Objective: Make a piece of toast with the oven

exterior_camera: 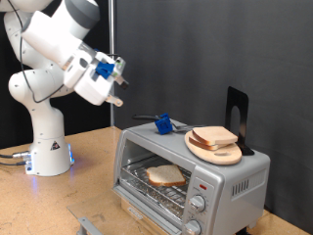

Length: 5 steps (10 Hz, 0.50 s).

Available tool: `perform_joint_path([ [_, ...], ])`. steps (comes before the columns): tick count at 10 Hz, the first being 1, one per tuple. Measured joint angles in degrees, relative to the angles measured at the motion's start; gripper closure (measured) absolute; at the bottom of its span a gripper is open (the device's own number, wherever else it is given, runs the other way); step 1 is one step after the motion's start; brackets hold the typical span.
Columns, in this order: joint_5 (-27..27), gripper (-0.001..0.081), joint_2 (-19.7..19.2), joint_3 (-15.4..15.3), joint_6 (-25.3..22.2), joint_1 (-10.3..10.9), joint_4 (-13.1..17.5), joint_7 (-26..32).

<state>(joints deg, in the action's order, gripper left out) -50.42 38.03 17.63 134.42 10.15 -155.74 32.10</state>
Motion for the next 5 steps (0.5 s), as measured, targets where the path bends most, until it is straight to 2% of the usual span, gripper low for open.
perform_joint_path([
  [2, 2.18, 0.0005, 1.6, 0.37, 0.54, -5.0, -1.15, -1.01],
  [3, 3.51, 0.0005, 2.02, 1.09, -0.66, -7.05, -1.25, -1.02],
  [4, 4.21, 0.0005, 2.35, 1.54, -2.14, -8.12, -1.26, -1.03],
  [5, 4.17, 0.0005, 2.35, 1.39, -2.1, -8.11, -1.28, -1.03],
])
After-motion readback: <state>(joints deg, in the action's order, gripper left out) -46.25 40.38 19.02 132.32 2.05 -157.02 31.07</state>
